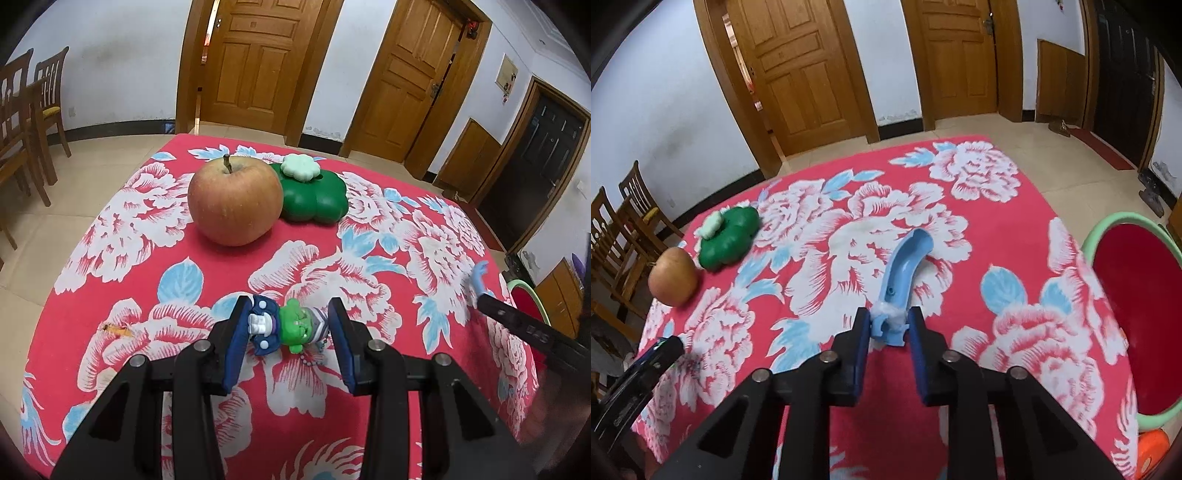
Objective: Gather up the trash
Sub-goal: 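Carry the blue piece over the bucket and open the right tool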
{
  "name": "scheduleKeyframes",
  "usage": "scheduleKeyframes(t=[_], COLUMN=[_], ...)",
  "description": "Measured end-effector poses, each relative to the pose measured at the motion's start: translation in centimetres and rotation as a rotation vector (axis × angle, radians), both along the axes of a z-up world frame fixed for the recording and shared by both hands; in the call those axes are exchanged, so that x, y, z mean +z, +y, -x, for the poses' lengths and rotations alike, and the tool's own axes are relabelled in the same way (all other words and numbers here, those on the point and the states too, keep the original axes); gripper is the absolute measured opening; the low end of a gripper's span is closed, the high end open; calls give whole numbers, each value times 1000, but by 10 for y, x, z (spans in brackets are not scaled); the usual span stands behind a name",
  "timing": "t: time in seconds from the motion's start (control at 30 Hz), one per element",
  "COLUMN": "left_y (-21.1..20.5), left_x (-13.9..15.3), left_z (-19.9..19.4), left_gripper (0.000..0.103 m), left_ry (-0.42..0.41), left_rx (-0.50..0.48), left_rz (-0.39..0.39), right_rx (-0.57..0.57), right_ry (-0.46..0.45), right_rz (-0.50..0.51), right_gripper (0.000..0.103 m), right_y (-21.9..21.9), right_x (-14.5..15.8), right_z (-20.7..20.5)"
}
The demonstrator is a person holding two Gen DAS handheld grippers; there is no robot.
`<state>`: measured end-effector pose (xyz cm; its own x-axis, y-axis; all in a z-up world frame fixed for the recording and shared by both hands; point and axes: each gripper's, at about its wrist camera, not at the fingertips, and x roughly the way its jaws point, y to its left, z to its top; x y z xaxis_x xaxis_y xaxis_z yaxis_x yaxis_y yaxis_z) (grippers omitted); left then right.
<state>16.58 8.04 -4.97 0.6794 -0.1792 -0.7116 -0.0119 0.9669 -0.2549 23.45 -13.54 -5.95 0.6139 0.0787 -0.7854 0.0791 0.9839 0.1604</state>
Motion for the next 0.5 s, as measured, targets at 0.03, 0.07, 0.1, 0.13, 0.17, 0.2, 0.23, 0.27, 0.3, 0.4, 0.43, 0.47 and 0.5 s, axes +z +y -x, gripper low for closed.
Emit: scheduleKeyframes(t=[0.03,0.07,0.1,0.13,0.17,0.2,0.23,0.27,0.3,0.4,0.43,0.47,0.5], left_y=[0,0,-1,-1,-1,-1,-2,-3,-4,-8,-10,-11,-14], left_x=[0,0,1,1,2,3,4,5,6,12,15,18,22], left_z=[0,0,1,1,2,2,3,4,5,9,12,14,17], left_gripper=[42,42,42,42,42,42,42,42,42,42,42,42,42], left_ry=[-1,-3,-5,-9,-12,-16,-19,-26,-30,-40,-45,-50,-58], left_rx=[0,0,-1,-3,-4,-5,-8,-12,-15,-27,-34,-39,-49], left_rz=[1,1,1,0,0,-1,-2,-2,-5,-11,-10,-8,-6], right_rx=[-1,-5,-11,-16,-24,-35,-47,-60,-71,-114,-126,-147,-163], right_ry=[-8,-18,-28,-36,-48,-57,-66,-73,-80,-95,-98,-102,-105], right_rz=[-6,-15,-23,-30,-38,-42,-44,-48,-55,-66,-67,-64,-63], right_gripper=[23,23,23,23,23,23,23,23,23,23,23,23,23], right_y=[-2,-5,-8,-12,-17,-22,-27,-32,-37,-56,-62,-71,-78], right_x=[3,7,11,14,19,22,25,27,29,33,34,36,37], right_z=[4,10,17,23,31,39,47,54,61,80,86,93,97])
